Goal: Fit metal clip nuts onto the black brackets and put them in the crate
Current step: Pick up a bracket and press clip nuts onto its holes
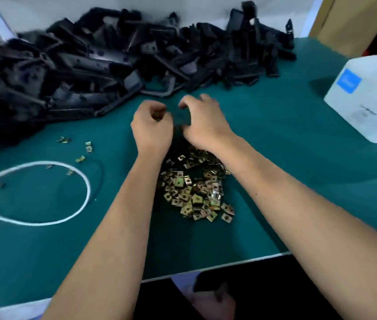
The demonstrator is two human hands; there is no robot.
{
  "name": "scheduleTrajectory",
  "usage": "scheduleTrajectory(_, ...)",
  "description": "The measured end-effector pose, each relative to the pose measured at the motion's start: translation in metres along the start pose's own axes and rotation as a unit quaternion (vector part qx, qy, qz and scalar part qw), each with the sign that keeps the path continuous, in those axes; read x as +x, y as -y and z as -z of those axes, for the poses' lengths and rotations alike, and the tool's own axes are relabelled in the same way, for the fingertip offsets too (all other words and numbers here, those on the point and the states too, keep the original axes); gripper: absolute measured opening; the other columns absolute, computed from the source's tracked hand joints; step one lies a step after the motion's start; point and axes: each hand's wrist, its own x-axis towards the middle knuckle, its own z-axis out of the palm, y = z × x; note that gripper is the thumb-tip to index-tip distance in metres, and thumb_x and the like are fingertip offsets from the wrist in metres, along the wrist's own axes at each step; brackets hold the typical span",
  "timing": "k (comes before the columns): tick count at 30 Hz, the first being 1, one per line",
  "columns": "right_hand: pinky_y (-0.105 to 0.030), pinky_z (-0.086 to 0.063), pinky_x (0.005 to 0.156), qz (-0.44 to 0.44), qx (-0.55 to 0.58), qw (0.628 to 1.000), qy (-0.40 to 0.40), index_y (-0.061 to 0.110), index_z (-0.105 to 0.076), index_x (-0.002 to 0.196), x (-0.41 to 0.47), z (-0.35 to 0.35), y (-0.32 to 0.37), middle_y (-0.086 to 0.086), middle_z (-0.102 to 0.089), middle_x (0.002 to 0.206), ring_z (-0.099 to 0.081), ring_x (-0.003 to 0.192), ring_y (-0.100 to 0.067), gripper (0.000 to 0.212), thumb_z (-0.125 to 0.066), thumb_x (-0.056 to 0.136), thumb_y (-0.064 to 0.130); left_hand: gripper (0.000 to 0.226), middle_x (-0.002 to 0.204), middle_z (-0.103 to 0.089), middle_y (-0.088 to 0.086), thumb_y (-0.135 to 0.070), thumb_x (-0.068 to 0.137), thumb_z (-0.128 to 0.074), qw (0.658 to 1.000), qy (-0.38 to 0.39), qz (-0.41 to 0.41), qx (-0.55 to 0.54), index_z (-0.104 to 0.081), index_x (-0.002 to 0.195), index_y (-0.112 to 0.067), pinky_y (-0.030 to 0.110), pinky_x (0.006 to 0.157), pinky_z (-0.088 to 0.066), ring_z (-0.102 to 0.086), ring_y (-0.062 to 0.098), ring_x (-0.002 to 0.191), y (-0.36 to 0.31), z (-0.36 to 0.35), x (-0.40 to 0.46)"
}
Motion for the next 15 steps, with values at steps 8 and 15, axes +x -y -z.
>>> scheduleTrajectory(8,-0.038,-0.036,0.085,-0.132,0.095,0.985,0.053,0.041,-0.032,0.153,0.081,-0.036,0.049,-0.012,-0.01,0.157,-0.023,0.14,-0.041,0.071,-0.062,0.094,0.015,0.012,0.087,-0.071,0.02,-0.014,0.076,-0.058,0.956,-0.156,0.107,-0.224,-0.063,0.085,-0.009,0.054,0.079,-0.061,-0.072,0.032,0.074,0.013,0.021,0.022)
scheduleTrajectory(15,-0.023,-0.039,0.085,-0.151,0.179,0.962,-0.142,0.006,-0.062,0.131,0.082,-0.024,0.048,-0.008,-0.038,0.149,-0.057,0.117,-0.027,0.035,-0.054,0.097,0.004,0.003,0.082,-0.065,0.012,-0.007,0.096,-0.058,0.933,-0.055,0.163,-0.315,-0.059,0.094,-0.004,0.031,0.066,-0.061,-0.069,0.013,0.058,0.011,0.009,0.029)
